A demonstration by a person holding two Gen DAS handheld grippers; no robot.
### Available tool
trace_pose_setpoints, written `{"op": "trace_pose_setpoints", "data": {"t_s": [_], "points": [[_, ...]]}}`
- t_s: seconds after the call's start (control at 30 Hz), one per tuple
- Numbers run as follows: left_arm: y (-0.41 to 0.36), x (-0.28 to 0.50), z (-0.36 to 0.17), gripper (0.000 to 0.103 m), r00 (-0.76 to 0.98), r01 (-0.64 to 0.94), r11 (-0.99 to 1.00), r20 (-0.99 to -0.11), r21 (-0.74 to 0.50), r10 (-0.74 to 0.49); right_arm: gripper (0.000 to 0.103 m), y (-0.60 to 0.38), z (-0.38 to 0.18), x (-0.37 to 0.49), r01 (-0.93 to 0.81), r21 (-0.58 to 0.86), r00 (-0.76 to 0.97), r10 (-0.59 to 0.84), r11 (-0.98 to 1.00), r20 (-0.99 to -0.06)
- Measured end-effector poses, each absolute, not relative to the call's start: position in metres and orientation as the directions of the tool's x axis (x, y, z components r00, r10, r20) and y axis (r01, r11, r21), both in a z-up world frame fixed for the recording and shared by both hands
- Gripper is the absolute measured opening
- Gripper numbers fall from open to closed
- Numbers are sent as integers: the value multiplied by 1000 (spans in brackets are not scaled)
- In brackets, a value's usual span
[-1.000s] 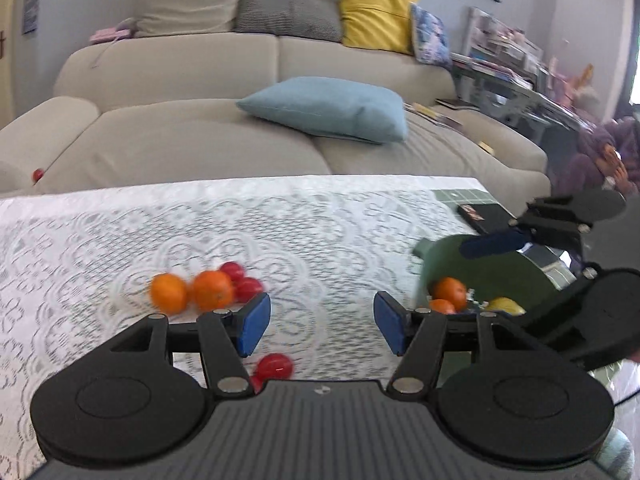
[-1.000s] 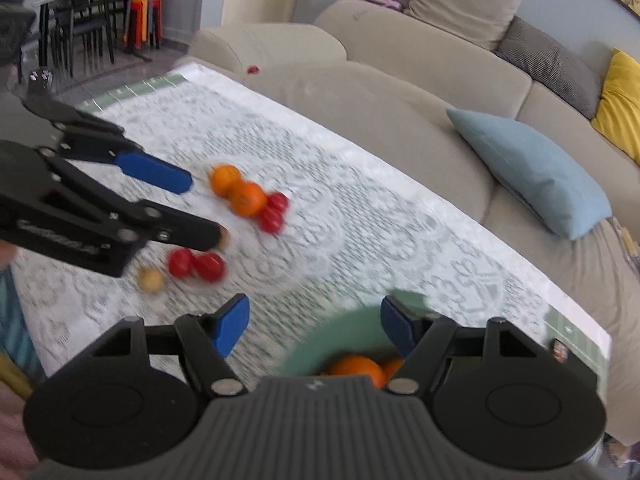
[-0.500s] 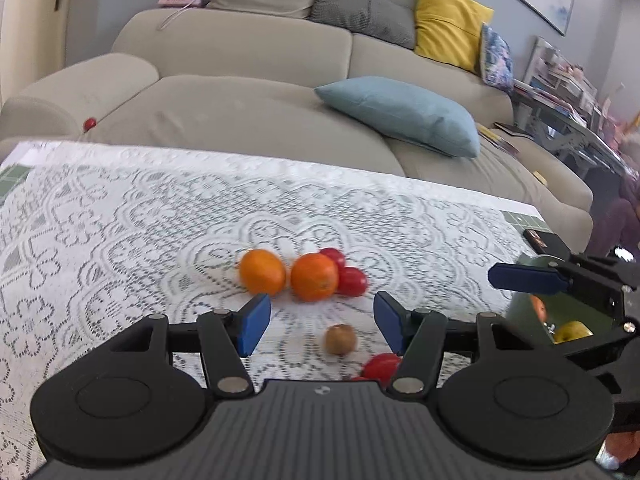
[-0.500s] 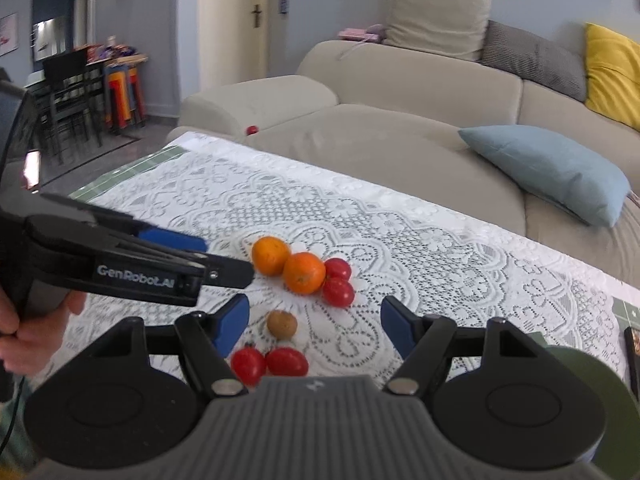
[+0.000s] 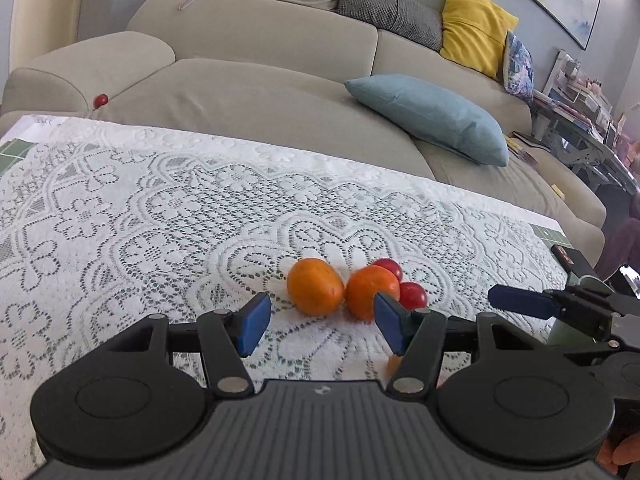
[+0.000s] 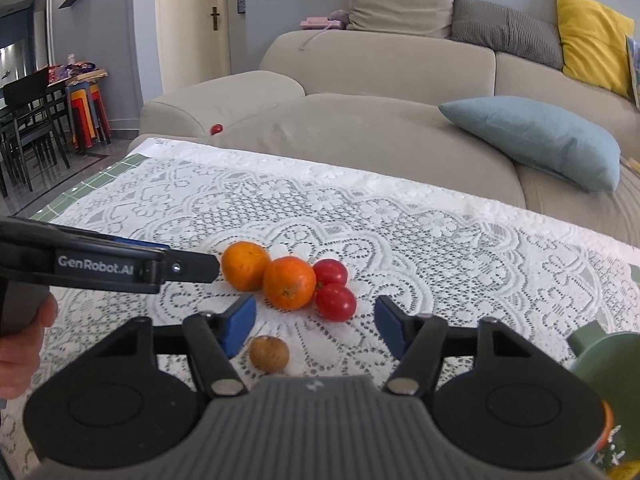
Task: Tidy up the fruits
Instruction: 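Withdraw both open tools from the colander toward the remaining fruit, then grasp a mandarin with the left tool while the right tool grasps another mandarin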
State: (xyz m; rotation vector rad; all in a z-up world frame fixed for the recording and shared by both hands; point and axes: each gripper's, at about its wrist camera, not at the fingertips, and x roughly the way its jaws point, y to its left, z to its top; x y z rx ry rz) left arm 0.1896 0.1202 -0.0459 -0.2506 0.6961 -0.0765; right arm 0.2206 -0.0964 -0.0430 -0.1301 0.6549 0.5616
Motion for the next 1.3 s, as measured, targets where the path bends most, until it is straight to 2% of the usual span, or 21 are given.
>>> {"op": "trace_pose_setpoints", "data": {"t_s": [0.23,0.33,0.57,1.03,1.13,1.23,1.3], "points": [[126,212,-57,66,755,13,969,-633,-245,-170,48,-90,-53,244,-532,93,623,463,842,-630],[127,219,-63,63,745,17,975,-648,-220,-159,48,-79,-55,248,-571,71,608,479,818,-633],[129,228,-71,62,742,66,972,-640,-227,-200,47,-53,-62,253,-645,-13,595,492,764,-636],[128,237,-78,55,739,75,956,-628,-283,-244,46,-33,-79,254,-677,-143,622,459,722,-634],[132,237,-80,55,736,64,947,-626,-315,-258,38,-32,-81,251,-666,-186,649,438,723,-621],[134,236,-81,49,736,69,939,-619,-337,-276,38,-33,-81,251,-666,-183,650,441,723,-619],[131,235,-80,48,736,68,944,-623,-324,-266,37,-34,-80,250,-665,-178,649,443,725,-618]]}}
